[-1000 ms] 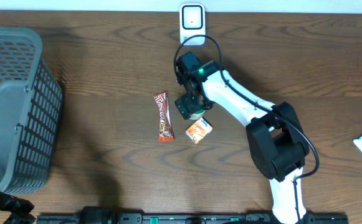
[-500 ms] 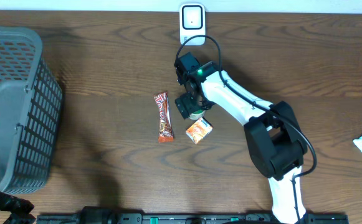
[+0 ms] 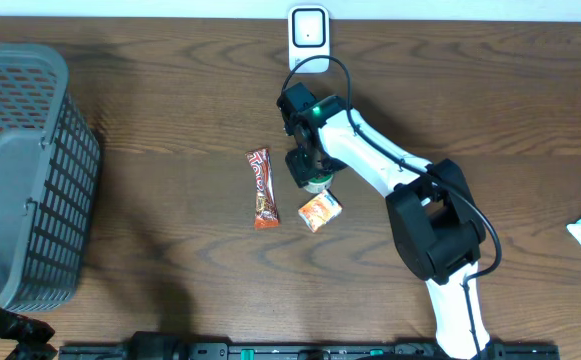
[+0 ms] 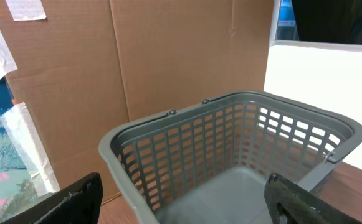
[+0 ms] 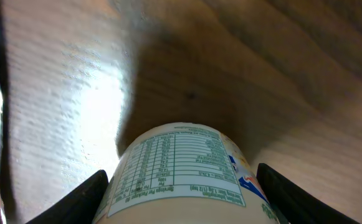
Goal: Scan the item barcode
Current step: 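Lift the green-capped jar with the right gripper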
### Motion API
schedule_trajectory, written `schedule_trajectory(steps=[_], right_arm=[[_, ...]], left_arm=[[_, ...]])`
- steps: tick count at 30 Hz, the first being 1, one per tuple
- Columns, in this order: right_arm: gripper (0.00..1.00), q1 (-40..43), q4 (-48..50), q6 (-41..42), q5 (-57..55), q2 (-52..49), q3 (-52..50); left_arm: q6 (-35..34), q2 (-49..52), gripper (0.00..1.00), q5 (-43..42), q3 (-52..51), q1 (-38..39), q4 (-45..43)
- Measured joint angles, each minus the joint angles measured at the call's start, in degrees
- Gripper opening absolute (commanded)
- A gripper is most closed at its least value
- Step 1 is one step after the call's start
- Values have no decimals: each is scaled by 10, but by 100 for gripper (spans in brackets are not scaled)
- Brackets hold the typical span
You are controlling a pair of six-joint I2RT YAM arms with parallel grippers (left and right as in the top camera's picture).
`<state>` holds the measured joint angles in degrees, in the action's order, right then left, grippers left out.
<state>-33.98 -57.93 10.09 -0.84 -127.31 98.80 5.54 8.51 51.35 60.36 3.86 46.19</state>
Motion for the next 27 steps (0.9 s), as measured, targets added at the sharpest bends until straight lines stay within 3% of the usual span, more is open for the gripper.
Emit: schedule_trajectory(steps=[10, 15, 23, 27], right_arm=[[52, 1, -159, 36, 5, -9, 123], [52, 13, -239, 42, 66, -9, 170], [50, 51, -322, 23, 177, -9, 175], [51, 71, -336, 18, 196, -9, 175]], left_arm=[[0, -1, 83, 0, 0, 0, 1], [0, -18, 83, 0, 0, 0, 15], [-4, -63, 83, 0, -12, 0, 44], [-40, -78, 83, 0, -29, 0, 55]])
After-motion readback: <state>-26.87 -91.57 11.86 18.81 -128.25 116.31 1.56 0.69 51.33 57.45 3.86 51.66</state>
